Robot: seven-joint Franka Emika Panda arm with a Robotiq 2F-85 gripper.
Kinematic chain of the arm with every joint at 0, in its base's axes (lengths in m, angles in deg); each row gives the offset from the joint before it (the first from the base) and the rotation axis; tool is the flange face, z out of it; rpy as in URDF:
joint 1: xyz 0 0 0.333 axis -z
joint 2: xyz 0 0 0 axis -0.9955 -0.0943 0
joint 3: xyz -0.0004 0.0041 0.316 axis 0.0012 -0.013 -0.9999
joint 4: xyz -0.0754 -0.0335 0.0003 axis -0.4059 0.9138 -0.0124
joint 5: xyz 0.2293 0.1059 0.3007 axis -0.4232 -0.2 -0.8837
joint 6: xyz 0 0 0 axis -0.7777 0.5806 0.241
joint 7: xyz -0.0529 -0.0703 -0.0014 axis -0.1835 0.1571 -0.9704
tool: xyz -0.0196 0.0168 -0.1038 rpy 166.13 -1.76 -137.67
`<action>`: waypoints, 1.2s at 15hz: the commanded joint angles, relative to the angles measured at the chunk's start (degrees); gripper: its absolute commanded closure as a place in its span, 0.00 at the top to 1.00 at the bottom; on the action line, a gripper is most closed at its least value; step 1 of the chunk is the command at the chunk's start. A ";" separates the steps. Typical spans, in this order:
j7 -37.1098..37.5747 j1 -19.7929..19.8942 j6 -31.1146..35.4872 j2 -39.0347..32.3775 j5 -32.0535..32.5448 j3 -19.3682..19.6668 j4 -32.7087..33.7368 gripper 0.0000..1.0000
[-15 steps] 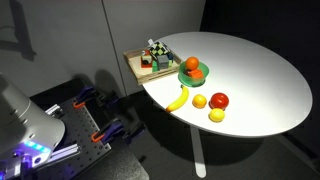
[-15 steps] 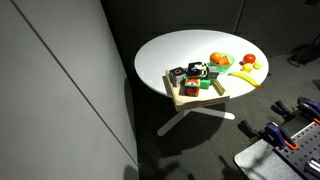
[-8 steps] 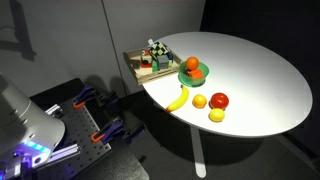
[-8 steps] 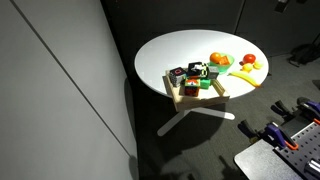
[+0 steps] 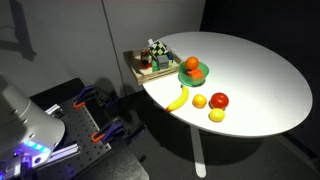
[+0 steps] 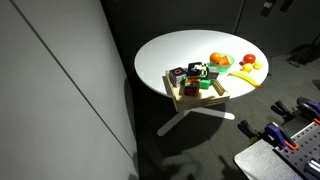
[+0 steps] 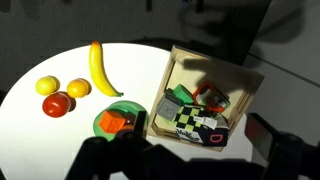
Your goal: Remove the gray block from the wooden tray and place it on the table to the right of the wooden tray
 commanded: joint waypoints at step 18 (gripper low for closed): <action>7.50 2.19 3.34 -13.08 -1.28 0.66 3.50 1.00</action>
